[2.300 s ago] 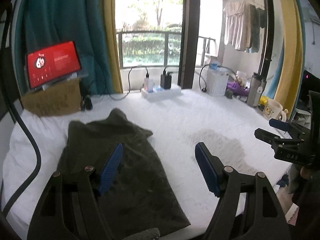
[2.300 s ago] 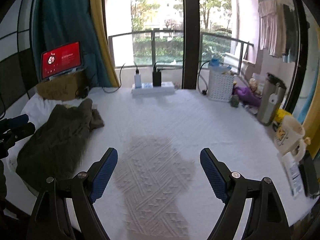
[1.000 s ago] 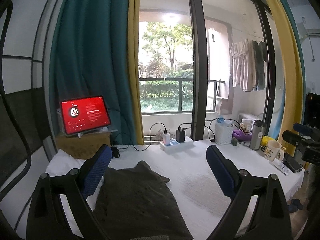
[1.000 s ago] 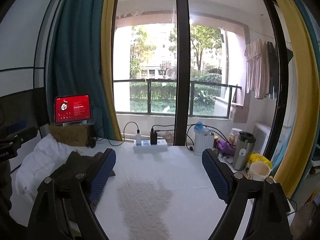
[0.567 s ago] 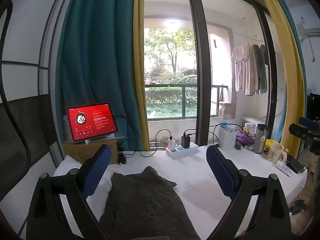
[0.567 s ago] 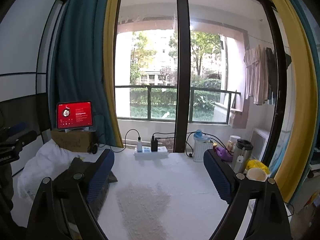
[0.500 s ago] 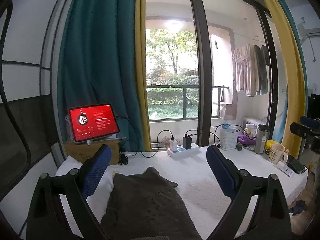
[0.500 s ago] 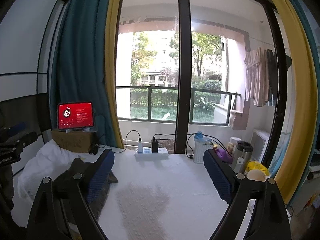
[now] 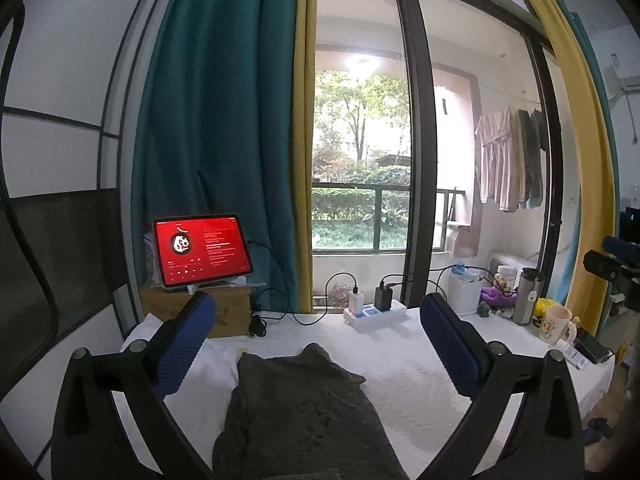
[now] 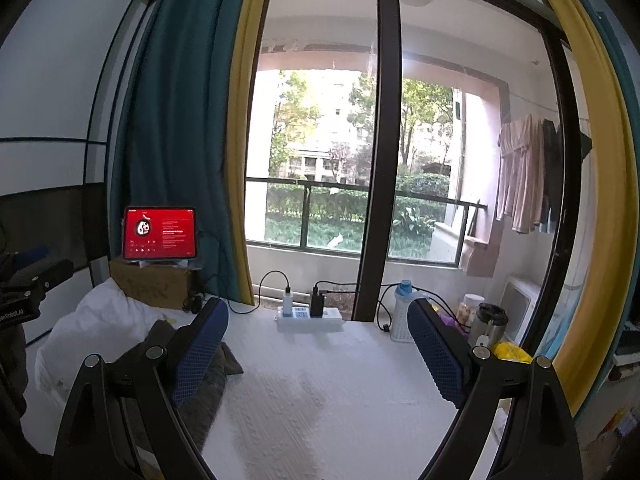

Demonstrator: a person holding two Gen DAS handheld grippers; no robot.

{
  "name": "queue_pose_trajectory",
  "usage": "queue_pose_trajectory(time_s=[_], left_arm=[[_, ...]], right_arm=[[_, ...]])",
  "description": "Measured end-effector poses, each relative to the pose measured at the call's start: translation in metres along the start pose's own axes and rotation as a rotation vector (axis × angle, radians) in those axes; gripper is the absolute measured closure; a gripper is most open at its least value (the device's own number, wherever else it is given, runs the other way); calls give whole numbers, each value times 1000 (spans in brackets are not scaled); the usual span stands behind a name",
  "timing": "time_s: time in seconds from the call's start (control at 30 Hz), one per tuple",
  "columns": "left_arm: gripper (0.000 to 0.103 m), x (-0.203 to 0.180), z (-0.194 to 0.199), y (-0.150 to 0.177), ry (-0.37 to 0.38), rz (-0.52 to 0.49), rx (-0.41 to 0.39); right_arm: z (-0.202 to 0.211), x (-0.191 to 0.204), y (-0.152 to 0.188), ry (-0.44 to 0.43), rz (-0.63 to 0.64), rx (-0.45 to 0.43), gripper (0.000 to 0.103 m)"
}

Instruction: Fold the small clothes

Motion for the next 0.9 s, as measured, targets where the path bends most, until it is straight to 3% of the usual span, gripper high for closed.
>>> queue_pose_trajectory(time_s=[0.9], left_arm=[[2,-8,2,2,11,-9,7]], right_arm=[[4,0,2,-16,-3,9,10]])
Point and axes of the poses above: each gripper's, at about its wrist camera, not at the fingertips, and z roughly against the way its jaws point, x to its left, y to its underside, the point moved 9 cm from there along -z, roughly the way its jaws point
